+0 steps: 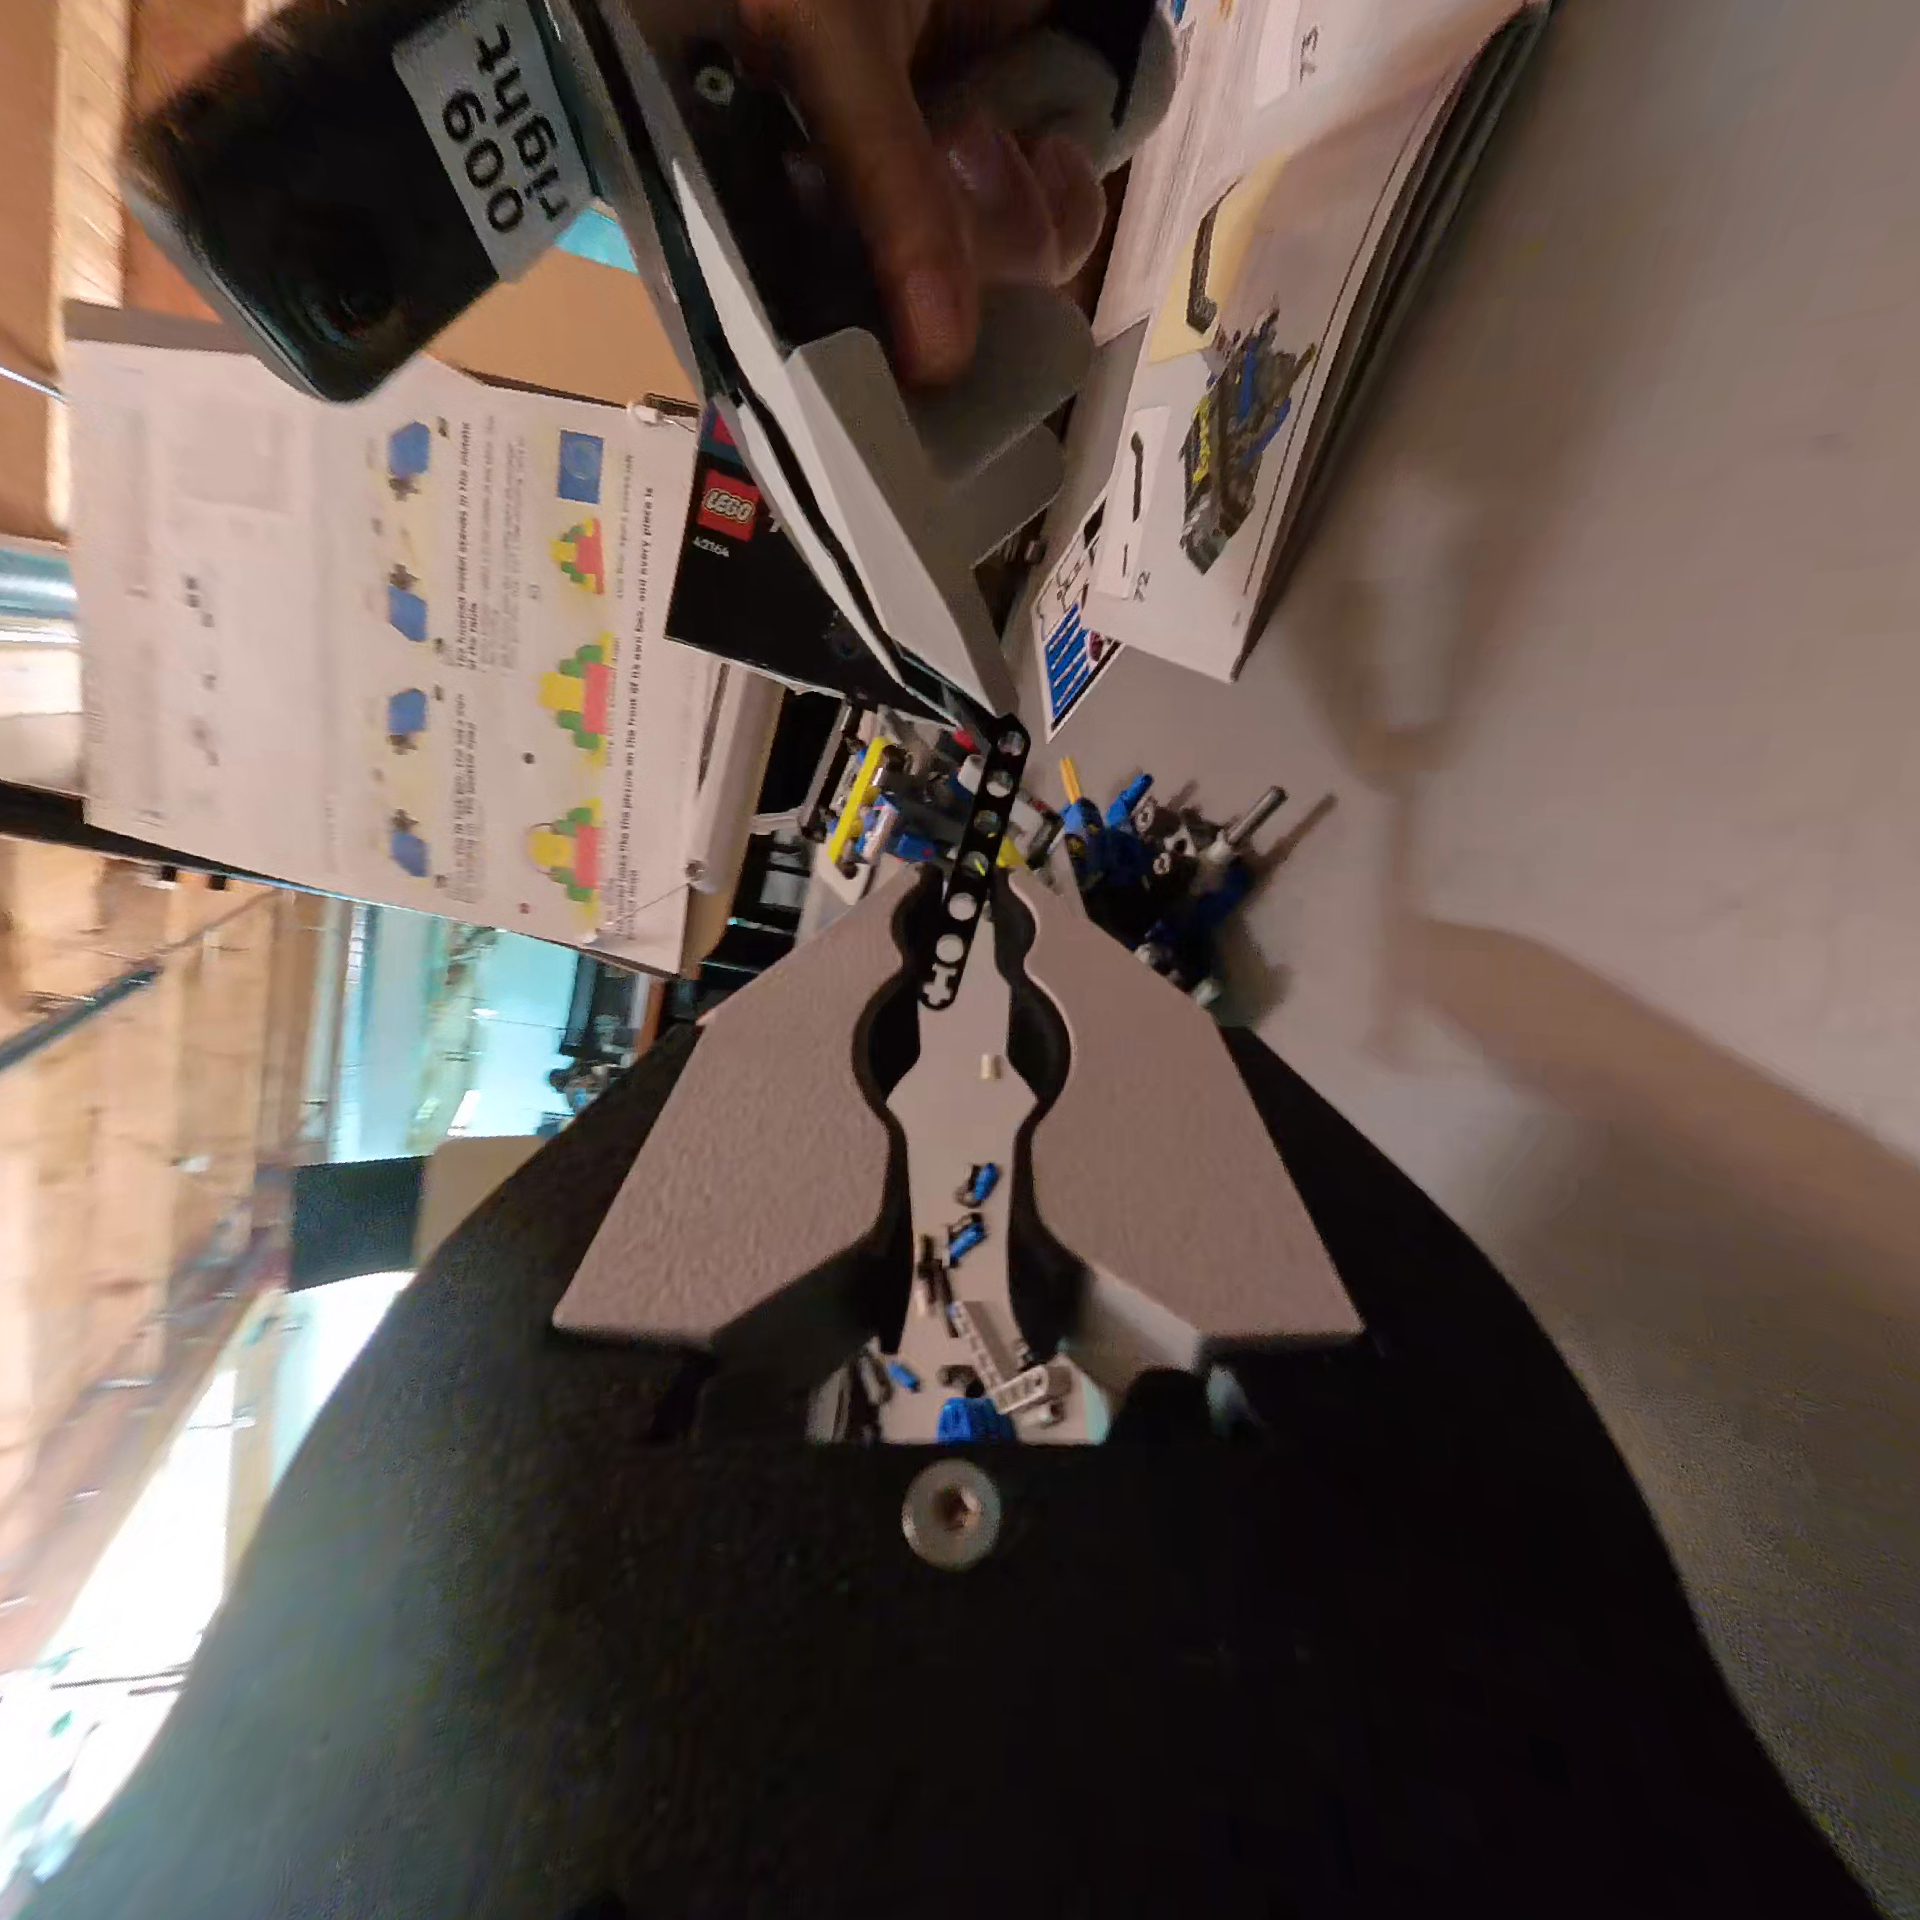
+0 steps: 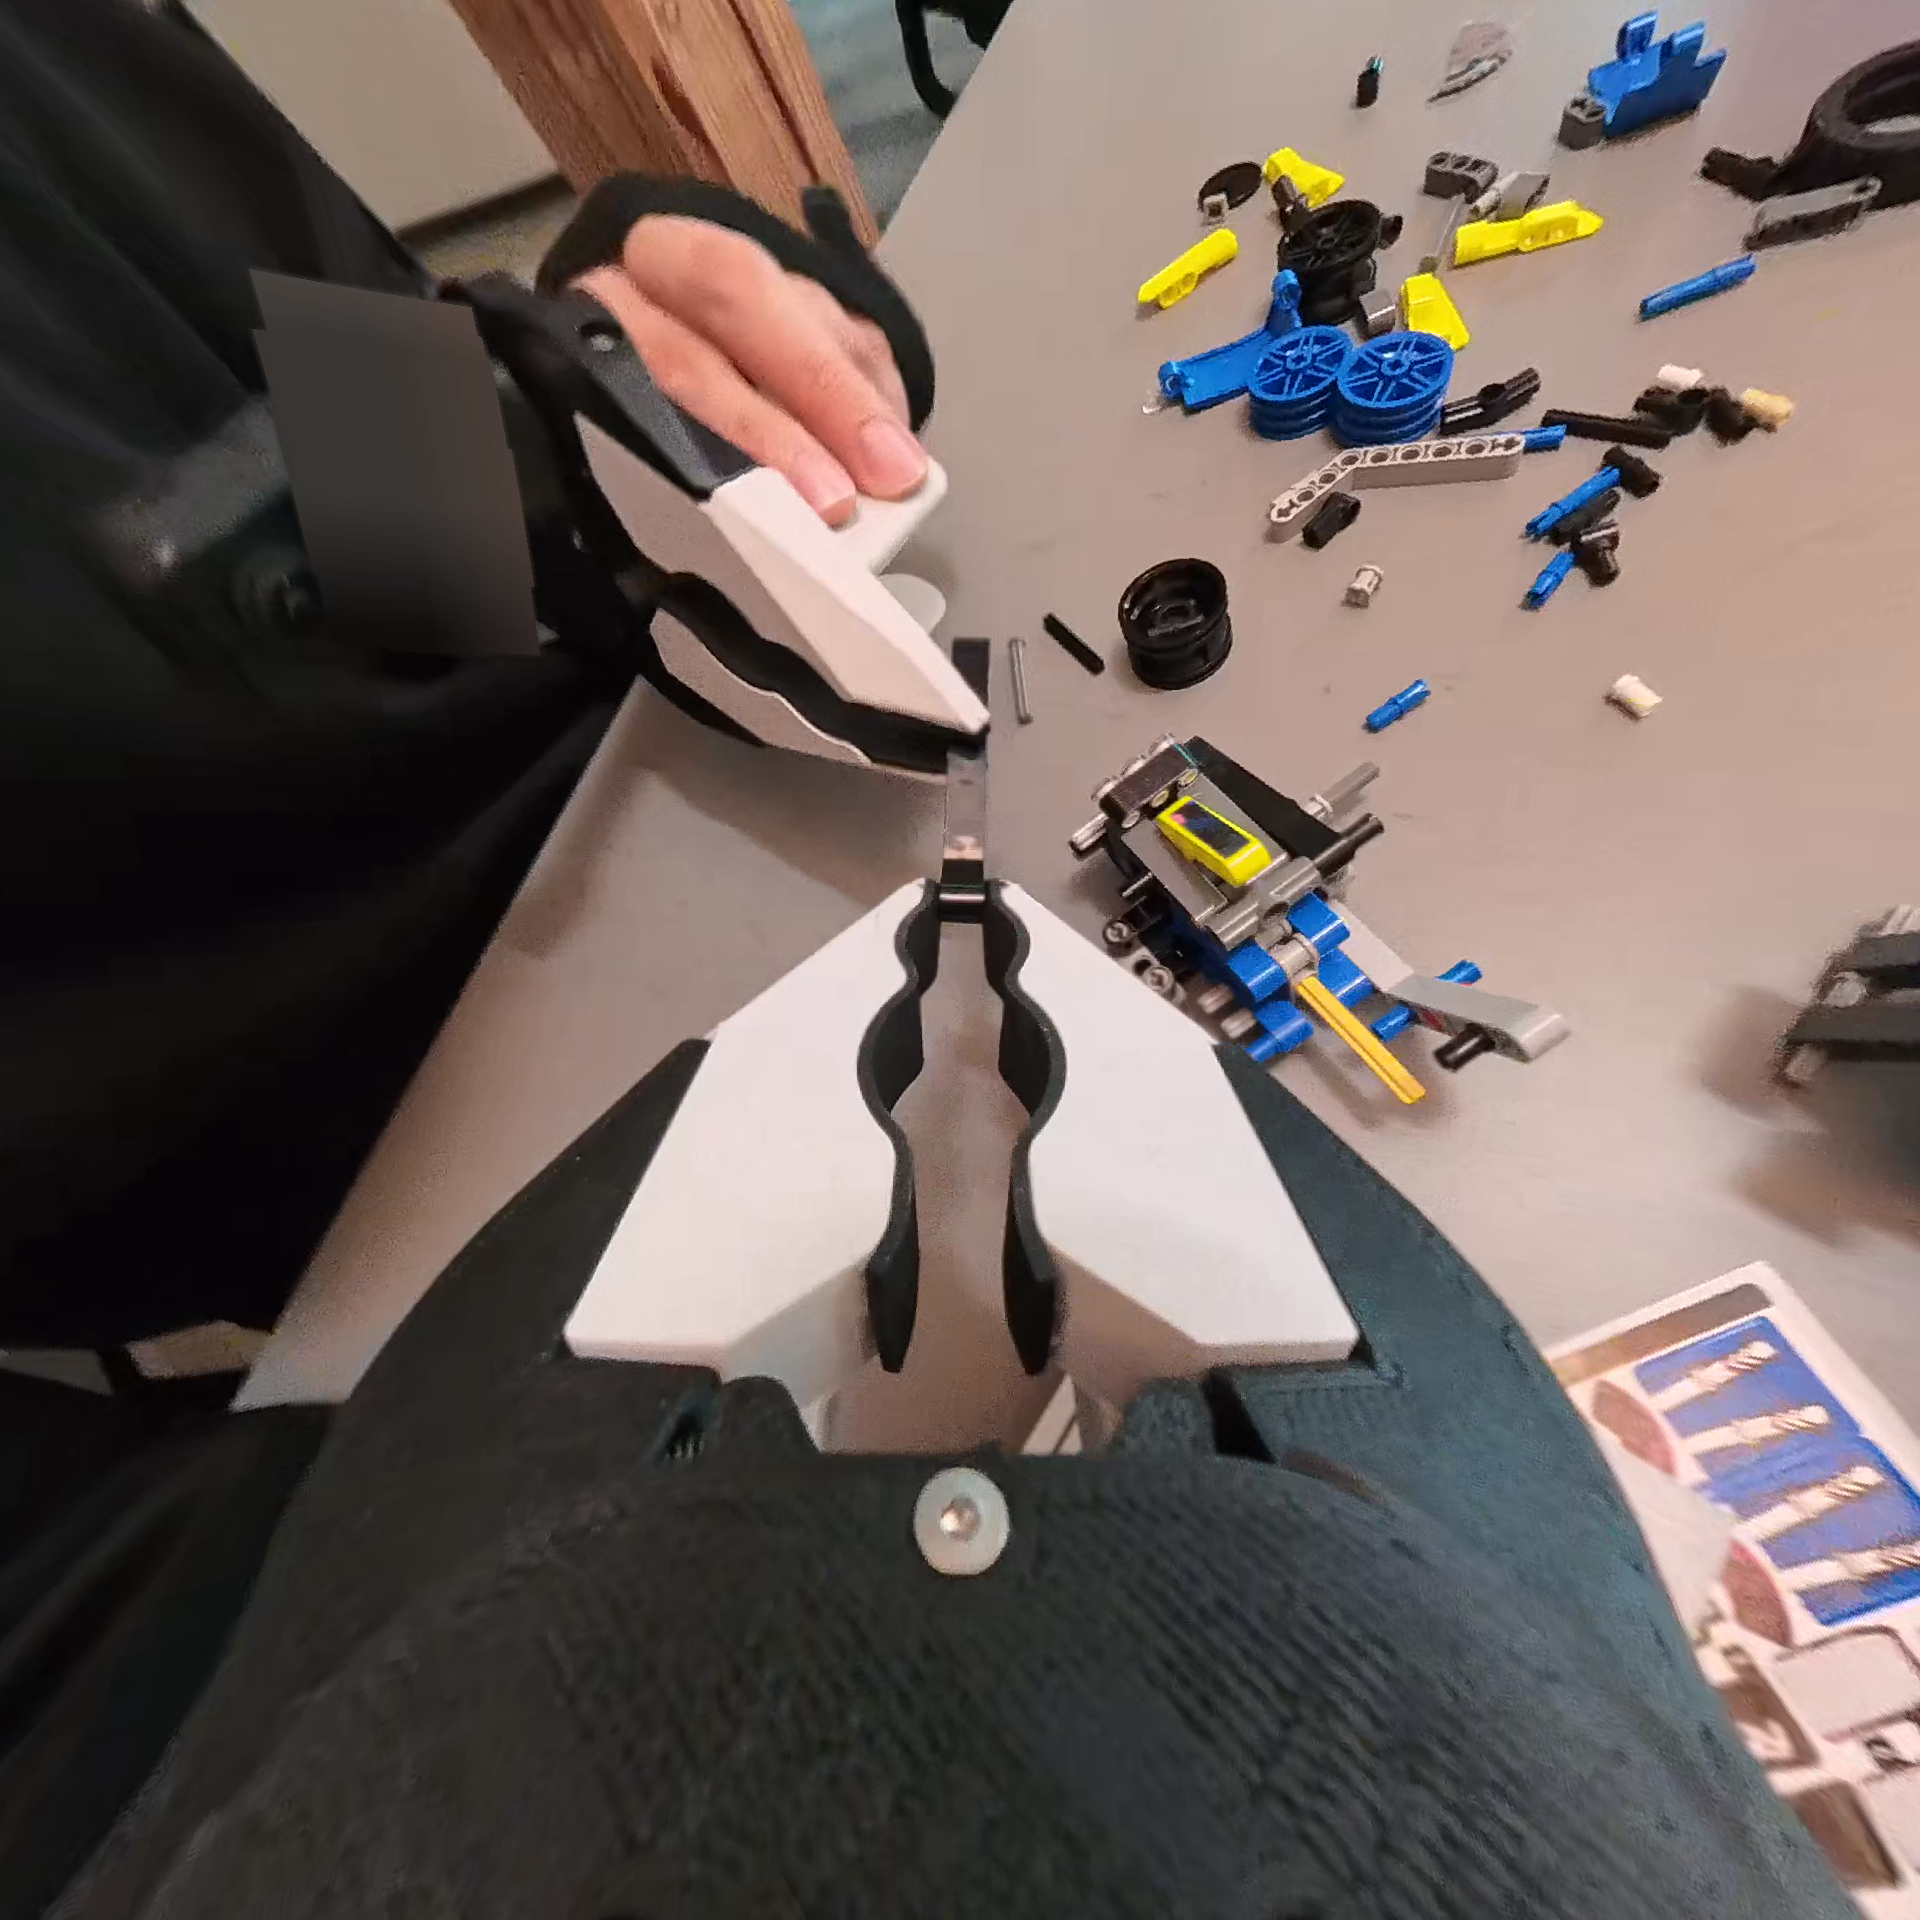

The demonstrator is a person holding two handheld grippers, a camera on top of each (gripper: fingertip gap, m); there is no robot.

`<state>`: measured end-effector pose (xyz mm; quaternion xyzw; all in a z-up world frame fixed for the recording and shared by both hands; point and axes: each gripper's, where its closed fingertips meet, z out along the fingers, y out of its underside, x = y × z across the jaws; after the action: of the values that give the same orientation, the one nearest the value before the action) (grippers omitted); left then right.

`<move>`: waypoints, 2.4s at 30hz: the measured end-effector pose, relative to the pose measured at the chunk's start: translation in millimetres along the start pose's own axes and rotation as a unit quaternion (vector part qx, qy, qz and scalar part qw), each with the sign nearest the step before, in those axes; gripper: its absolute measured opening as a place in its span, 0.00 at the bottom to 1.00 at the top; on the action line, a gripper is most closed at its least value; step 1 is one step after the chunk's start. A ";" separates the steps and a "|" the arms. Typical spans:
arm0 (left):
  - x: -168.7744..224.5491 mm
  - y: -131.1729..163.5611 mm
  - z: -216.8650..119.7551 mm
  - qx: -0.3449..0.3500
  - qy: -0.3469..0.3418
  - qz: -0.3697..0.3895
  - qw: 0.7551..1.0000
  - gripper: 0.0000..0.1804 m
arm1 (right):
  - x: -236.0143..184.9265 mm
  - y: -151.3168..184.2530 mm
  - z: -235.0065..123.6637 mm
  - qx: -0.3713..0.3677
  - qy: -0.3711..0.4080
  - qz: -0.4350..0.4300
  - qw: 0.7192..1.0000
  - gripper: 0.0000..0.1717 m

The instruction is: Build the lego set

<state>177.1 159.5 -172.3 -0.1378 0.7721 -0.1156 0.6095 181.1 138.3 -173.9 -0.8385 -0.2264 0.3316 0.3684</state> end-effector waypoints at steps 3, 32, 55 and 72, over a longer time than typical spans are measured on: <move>7.0 0.1 -0.9 -0.002 0.029 -0.038 0.999 0.02 | -1.3 -0.5 0.5 0.004 -0.003 -0.021 1.000 0.04; 12.9 -22.1 -27.0 0.145 0.457 -0.720 0.502 0.02 | -5.6 -15.9 8.5 -0.090 0.237 -0.533 0.807 0.05; -4.9 -19.0 -22.0 0.194 0.380 -0.776 0.465 0.02 | 4.5 -28.3 -5.7 -0.043 0.398 -0.528 0.749 0.04; 47.6 35.6 20.9 -0.055 0.287 -0.550 0.783 0.41 | 38.5 -4.3 11.9 -0.155 0.468 -0.541 0.682 0.02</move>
<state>184.5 175.8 -232.8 -0.5327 0.7097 -0.4227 0.1845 198.0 170.5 -191.6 -0.6612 -0.4868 -0.4004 0.4068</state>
